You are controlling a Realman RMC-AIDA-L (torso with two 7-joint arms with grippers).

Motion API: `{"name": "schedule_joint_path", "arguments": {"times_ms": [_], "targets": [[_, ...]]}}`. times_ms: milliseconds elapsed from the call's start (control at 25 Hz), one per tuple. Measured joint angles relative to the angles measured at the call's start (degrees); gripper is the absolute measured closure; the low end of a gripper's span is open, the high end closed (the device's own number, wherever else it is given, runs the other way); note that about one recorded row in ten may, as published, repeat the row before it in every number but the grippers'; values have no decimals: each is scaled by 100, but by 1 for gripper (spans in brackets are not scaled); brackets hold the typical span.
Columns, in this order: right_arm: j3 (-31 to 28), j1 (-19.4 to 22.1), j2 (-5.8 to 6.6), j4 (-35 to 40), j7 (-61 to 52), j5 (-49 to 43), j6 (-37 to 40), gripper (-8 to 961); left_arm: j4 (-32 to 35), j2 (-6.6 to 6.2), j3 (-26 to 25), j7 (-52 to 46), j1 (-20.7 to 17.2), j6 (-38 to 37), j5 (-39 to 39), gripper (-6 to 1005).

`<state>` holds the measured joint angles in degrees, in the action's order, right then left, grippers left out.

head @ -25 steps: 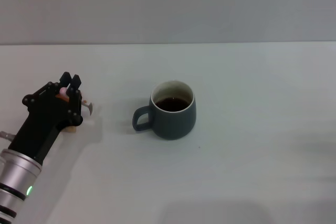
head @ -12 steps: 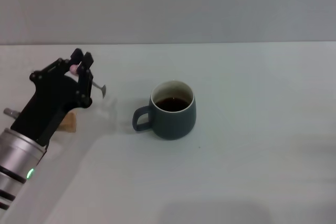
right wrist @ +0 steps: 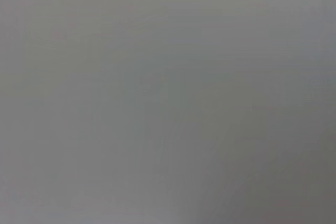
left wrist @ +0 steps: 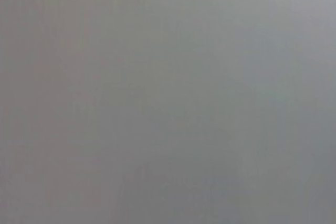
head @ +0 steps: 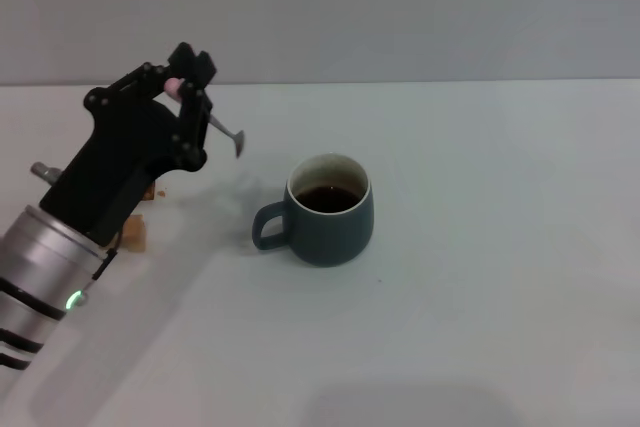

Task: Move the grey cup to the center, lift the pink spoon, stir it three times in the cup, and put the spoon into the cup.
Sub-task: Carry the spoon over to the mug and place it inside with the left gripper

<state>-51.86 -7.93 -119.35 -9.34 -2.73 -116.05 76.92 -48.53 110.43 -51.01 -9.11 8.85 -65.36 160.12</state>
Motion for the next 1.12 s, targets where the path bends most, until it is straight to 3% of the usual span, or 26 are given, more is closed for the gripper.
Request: {"name": "schedule_joint_path", "arguments": {"times_ms": [160,400,520,560,760,840,880,1120], "targets": [[-209,120,0,52,-13,3,21,955,-40,27,-13,-89,40,22,164,856],[-260,149,-9,133,-43,5,30,954,98,281,5,-202,229,111,518,856],[-259,143,-9,134,-40,5,19,955,122,303,23,-202,262,115,521,856],[-252,139,-9,135,-32,5,16,955,223,391,68,-195,394,118,526,856],[-221,134,-9,134,-30,5,9,955,263,410,78,-194,433,120,529,856],[-216,135,-9,135,-29,5,13,954,358,450,97,-193,519,122,534,856],[-214,136,-9,134,-29,5,18,954,709,606,114,-173,727,127,539,856],[-206,149,-3,134,-32,5,31,953,1114,723,86,-162,947,131,535,856]]}}
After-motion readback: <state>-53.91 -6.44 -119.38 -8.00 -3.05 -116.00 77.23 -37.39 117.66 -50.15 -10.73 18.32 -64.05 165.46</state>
